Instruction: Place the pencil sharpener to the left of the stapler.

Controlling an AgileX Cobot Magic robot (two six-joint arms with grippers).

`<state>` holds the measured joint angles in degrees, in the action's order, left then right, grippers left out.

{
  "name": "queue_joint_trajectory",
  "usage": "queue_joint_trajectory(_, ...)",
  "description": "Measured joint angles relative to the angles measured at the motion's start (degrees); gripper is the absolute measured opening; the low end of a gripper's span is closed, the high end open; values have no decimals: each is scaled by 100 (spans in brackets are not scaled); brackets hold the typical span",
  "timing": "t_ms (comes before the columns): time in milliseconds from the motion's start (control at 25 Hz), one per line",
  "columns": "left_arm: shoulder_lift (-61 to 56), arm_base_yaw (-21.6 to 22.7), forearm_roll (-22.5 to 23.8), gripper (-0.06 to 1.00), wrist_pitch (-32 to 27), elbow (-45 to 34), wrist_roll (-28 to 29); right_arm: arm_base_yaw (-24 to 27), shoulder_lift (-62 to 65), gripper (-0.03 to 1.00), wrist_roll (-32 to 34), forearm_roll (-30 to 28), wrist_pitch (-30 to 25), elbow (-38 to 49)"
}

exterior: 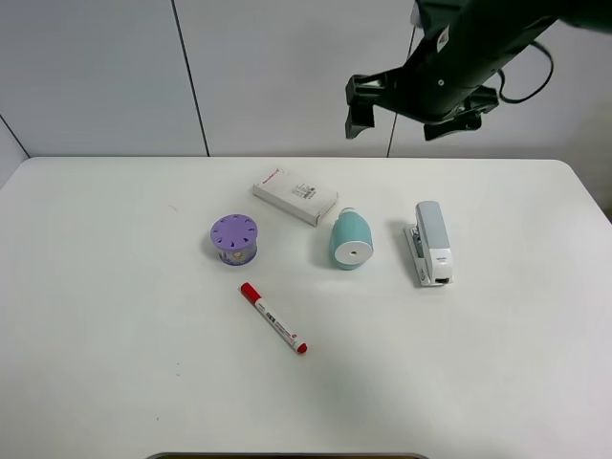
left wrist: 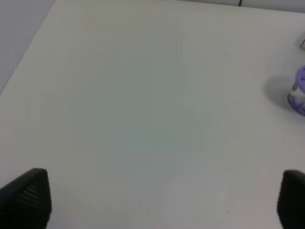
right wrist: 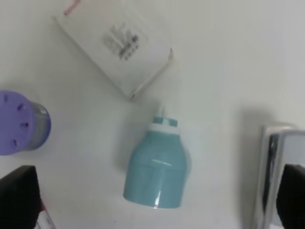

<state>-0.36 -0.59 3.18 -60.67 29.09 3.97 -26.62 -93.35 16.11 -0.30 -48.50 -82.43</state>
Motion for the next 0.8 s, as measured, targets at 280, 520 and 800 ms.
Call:
queue_joint_trajectory(280, 0, 0, 0, 95, 0, 0, 0, 0, 1057, 99, -413, -327, -232, 0)
queue_joint_trajectory(520, 0, 0, 0, 95, 0, 0, 0, 0, 1827, 99, -498, -491, -340, 0)
queue_joint_trajectory(800, 0, 0, 0, 95, 0, 0, 0, 0, 3023, 99, -617, -1406, -916, 0)
